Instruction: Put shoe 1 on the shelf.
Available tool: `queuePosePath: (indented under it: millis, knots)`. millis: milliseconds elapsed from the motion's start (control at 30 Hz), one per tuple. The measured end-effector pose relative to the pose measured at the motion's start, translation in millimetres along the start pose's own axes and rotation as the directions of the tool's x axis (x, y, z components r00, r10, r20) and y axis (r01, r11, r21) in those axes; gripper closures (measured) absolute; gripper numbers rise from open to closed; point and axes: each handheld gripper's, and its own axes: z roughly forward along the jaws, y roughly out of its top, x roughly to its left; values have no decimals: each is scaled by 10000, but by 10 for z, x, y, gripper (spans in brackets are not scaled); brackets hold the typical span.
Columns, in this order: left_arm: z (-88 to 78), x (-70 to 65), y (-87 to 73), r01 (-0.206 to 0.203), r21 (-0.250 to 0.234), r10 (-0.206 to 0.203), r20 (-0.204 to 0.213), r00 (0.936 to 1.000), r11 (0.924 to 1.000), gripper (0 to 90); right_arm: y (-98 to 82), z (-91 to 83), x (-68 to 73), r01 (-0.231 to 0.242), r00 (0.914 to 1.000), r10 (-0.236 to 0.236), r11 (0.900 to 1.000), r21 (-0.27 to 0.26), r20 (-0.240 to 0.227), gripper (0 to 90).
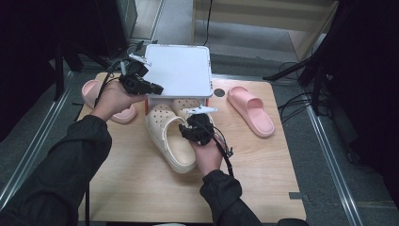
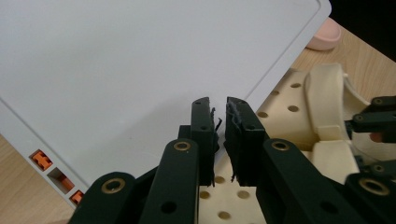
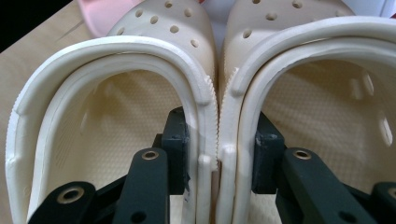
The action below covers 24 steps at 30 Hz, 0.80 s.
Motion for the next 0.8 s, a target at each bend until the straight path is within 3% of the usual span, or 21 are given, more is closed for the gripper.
queuePosePath:
  millis: [133,300,433,800]
  knots:
    - [0,1,-3,40,-19,-40,54,10000,10000,821,91,143,-16,-31,9998,32,10000,-72,193,658]
    - [1,-6,-3,1,-18,-1,19,10000,10000,825,182,278,-85,-451,9986,454,9989,-127,256,657]
    - [0,-2,-3,26,-21,-26,29,10000,10000,825,248,364,-130,-331,9992,336,9992,-228,232,657]
    - [-3,12,-3,46,25,-46,132,9999,10000,824,326,492,-231,-590,9979,604,9966,-569,249,657]
